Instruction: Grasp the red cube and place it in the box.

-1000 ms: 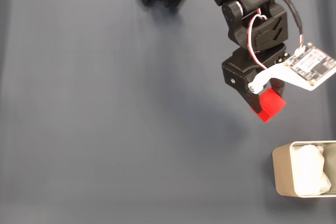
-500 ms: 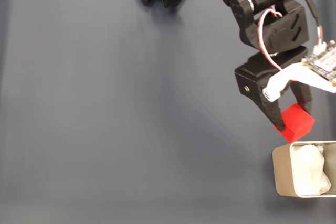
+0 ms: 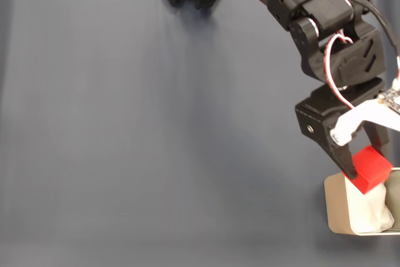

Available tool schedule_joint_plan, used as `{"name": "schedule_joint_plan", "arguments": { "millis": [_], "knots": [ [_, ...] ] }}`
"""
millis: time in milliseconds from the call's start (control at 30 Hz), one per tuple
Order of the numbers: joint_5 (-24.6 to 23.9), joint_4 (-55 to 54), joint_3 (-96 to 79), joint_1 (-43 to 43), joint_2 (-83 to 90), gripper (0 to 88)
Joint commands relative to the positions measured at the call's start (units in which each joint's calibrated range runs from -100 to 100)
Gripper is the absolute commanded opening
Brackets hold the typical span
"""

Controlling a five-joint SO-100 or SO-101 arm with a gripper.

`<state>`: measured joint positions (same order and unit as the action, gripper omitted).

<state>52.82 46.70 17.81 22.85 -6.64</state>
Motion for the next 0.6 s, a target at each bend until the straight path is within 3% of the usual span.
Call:
{"name": "schedule_joint_plan", "arguments": {
  "millis": [0,567],
  "knots": [
    [-0.8,0.0,6.9,0.4,-1.2,2.4],
    [-0.7,0.0,21.0,1.8,-12.6,2.1]
  ]
}}
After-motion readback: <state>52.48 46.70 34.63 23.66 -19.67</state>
